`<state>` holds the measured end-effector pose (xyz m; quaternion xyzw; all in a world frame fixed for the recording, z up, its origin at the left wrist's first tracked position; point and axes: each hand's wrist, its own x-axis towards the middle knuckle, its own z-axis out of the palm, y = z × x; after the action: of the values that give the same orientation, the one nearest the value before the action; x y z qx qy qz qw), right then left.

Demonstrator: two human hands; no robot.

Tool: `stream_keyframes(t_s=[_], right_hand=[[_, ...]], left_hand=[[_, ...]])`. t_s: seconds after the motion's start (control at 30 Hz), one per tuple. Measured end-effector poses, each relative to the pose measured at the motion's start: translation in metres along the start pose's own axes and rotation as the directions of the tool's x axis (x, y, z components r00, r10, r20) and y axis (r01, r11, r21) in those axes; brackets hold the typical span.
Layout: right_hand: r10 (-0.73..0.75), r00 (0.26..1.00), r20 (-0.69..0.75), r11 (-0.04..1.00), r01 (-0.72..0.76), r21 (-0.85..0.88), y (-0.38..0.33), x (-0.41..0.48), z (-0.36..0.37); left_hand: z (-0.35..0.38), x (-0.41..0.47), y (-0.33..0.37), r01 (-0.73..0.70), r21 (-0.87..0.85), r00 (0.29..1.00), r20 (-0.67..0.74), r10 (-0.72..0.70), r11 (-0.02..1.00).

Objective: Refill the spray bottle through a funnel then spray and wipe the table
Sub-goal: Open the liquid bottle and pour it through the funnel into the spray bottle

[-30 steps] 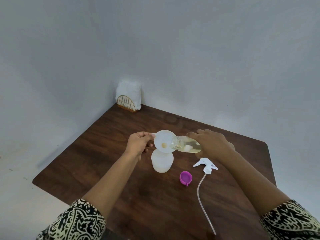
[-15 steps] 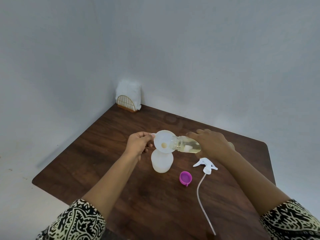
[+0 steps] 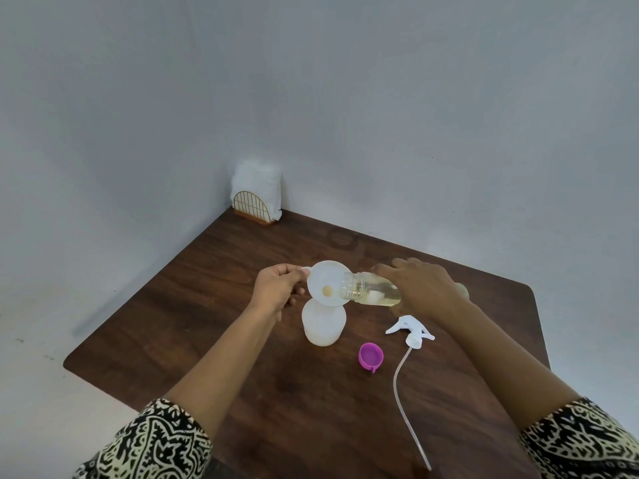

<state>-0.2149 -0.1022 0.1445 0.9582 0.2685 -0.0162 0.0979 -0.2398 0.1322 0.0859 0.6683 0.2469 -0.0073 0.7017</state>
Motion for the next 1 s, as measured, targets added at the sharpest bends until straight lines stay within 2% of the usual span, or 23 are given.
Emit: stream_keyframes(t_s=[1.0], right_hand=[[0.000,1.000,0.012,1.000,0.000,-0.018,-0.0002,0.0007,-0.0011]], left_hand=[[0.0000,-0.0025,0.0028,0.006,0.005,1.000,-0.001,-0.006,1.000]])
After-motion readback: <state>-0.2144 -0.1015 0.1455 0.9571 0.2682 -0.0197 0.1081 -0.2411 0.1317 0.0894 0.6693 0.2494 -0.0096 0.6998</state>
